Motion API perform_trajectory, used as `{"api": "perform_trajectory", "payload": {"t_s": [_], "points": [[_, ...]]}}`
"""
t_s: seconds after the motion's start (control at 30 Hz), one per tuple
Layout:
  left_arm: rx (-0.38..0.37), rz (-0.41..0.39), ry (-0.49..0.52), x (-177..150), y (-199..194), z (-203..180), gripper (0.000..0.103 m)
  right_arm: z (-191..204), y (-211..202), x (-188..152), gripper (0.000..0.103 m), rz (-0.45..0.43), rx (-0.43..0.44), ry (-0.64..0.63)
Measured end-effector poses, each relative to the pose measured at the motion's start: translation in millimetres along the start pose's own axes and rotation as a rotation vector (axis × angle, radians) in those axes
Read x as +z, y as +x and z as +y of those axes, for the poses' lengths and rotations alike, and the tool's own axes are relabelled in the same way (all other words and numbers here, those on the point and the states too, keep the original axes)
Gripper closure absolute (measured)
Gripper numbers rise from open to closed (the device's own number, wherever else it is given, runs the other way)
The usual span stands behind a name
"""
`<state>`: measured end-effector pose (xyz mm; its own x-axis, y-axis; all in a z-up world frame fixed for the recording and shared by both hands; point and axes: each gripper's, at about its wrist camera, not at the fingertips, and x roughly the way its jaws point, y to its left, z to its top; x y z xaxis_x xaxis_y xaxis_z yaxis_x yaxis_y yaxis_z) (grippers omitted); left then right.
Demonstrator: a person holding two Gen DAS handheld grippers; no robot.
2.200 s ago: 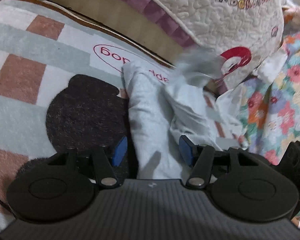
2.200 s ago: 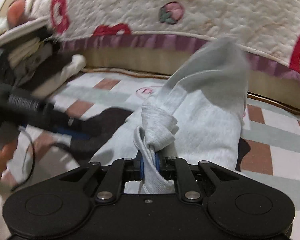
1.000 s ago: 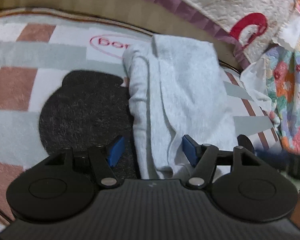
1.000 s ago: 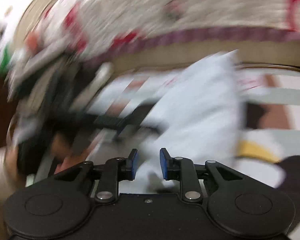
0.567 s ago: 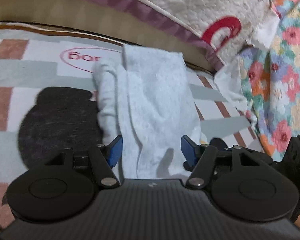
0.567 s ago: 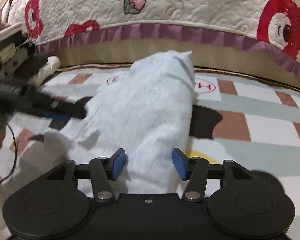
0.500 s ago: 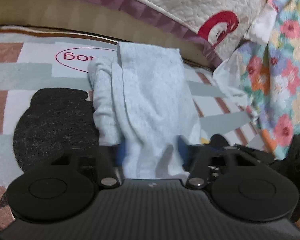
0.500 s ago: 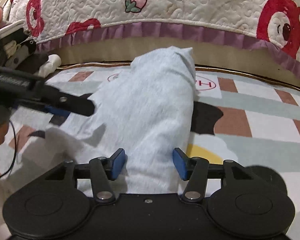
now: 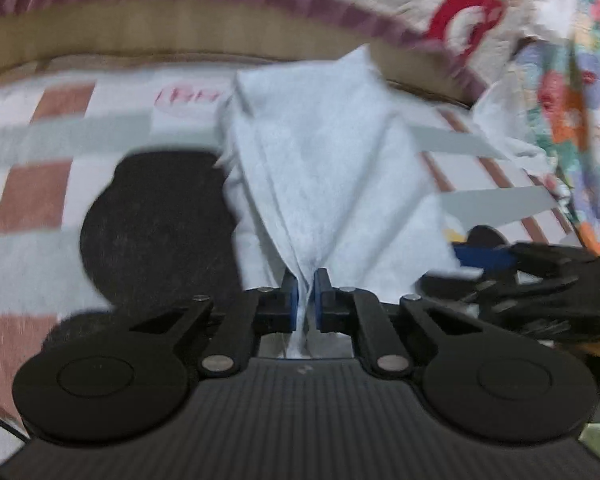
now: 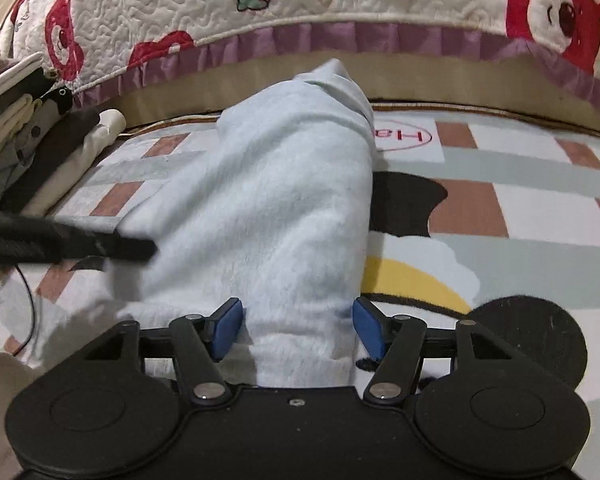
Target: Fold clothes
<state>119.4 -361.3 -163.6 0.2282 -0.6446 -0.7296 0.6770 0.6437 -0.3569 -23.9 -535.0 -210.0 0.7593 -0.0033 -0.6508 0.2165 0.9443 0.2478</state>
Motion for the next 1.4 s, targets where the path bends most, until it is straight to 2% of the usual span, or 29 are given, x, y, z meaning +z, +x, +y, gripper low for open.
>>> {"api": "perform_trajectory", "payload": {"t_s": [0.07, 0.17, 0.3, 0.37, 0.43, 0.47, 0.5, 0.53, 0.57, 0.63, 0.7, 0.77, 0.8, 0.87, 1.0, 1.07, 1.1, 1.13, 1.27, 1.33, 1.4], "points": [[-0.025, 0.009, -0.025, 4, -2, 6, 0.095, -4, -2, 9, 0.037, -0.002, 0.024, 0.027], [-0.019, 0.024, 0.017, 5, 3, 4, 0.095, -11, -2, 25, 0.037, -0.001, 0.057, 0.075], [0.008, 0.04, 0.07, 3, 8, -1, 0.095, -46, 44, 67, 0.037, 0.067, 0.057, 0.242], [0.041, 0.043, 0.147, 1, 7, -13, 0.096, -65, 70, 85, 0.037, 0.086, 0.073, 0.335], [0.08, 0.043, 0.253, -3, 8, -26, 0.096, -82, 89, 95, 0.038, 0.067, 0.095, 0.418], [0.095, 0.045, 0.298, -4, 8, -31, 0.095, -86, 93, 96, 0.044, 0.044, 0.102, 0.449], [0.091, 0.055, 0.32, -4, 7, -32, 0.093, -88, 95, 98, 0.064, 0.029, 0.109, 0.467], [0.07, 0.067, 0.33, -1, 2, -32, 0.09, -90, 98, 99, 0.071, 0.013, 0.117, 0.484], [0.046, 0.074, 0.333, 2, -3, -30, 0.077, -91, 100, 99, 0.076, 0.001, 0.121, 0.491], [-0.014, 0.045, 0.295, 11, -21, -20, 0.06, -85, 97, 97, 0.079, -0.01, 0.105, 0.441], [-0.064, -0.034, 0.21, 25, -38, -4, 0.049, -82, 91, 94, 0.08, -0.032, 0.117, 0.427], [-0.097, -0.103, 0.106, 44, -36, 14, 0.045, -83, 89, 96, 0.08, -0.04, 0.125, 0.429], [-0.111, -0.123, 0.059, 54, -30, 23, 0.046, -83, 89, 96, 0.08, -0.04, 0.126, 0.427], [-0.104, -0.078, 0.004, 77, -1, 36, 0.049, -84, 90, 97, 0.081, -0.037, 0.121, 0.416], [-0.033, -0.081, 0.034, 106, 44, 39, 0.049, -84, 86, 96, 0.082, -0.052, 0.135, 0.422], [-0.076, -0.064, -0.047, 115, 60, 50, 0.052, -84, 83, 95, 0.082, -0.058, 0.146, 0.424], [-0.1, -0.068, -0.067, 118, 65, 54, 0.058, -85, 82, 95, 0.082, -0.058, 0.147, 0.422], [-0.114, -0.08, -0.075, 119, 67, 56, 0.102, -85, 81, 95, 0.082, -0.058, 0.148, 0.42], [-0.047, -0.227, 0.026, 115, 39, 48, 0.103, -84, 81, 96, 0.086, -0.057, 0.134, 0.385], [-0.049, -0.256, -0.005, 111, 27, 56, 0.103, -83, 80, 97, 0.088, -0.056, 0.121, 0.357], [-0.041, -0.238, -0.048, 105, 29, 64, 0.103, -82, 82, 97, 0.088, -0.059, 0.118, 0.349]]}}
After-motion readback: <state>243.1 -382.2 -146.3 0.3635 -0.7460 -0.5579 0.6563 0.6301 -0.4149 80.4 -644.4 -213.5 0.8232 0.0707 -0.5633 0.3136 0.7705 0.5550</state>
